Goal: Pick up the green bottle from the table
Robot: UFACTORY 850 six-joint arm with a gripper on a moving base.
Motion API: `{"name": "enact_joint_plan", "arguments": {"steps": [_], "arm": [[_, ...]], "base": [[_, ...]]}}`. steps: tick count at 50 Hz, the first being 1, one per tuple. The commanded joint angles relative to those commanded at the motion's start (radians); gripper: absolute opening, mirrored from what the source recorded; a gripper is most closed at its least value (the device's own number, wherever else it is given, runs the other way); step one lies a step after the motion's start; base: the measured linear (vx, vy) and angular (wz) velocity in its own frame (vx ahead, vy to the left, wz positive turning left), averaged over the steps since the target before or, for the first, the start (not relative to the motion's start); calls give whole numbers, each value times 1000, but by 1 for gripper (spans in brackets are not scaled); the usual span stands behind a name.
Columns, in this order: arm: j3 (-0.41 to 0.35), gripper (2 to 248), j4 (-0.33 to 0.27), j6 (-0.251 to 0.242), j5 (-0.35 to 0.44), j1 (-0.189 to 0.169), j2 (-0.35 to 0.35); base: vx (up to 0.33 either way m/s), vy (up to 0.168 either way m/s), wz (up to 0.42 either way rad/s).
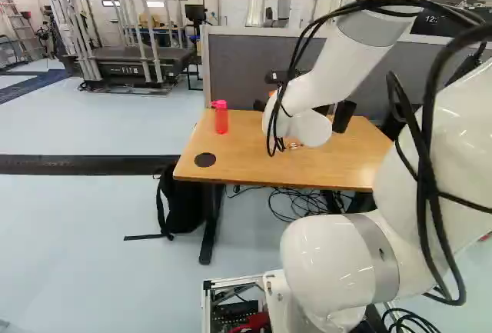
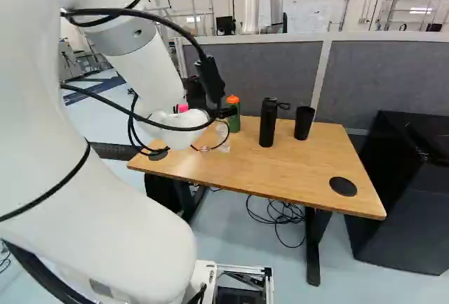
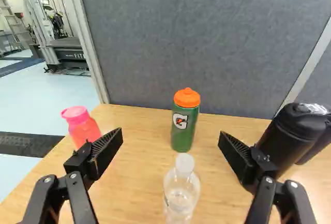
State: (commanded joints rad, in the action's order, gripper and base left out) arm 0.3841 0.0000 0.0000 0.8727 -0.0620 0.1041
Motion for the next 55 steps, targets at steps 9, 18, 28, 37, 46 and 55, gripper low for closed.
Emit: {"name": "enact_joint_plan", "arguments": {"steps": [9,18,28,37,46,55], "arm": [[51,247,0,0,-1,-9,-30],[102,247,0,0,-48,-16,-61],[159,247,0,0,-136,-24,-93],[209,247,0,0,-220,-30,-122],[260,247,0,0,-310,-36,-150],[308,247,0,0,-404,-42,-176]], "base": [[0,0,0],[0,0,0],[0,0,0],[0,0,0],[0,0,0],[0,0,0]]}}
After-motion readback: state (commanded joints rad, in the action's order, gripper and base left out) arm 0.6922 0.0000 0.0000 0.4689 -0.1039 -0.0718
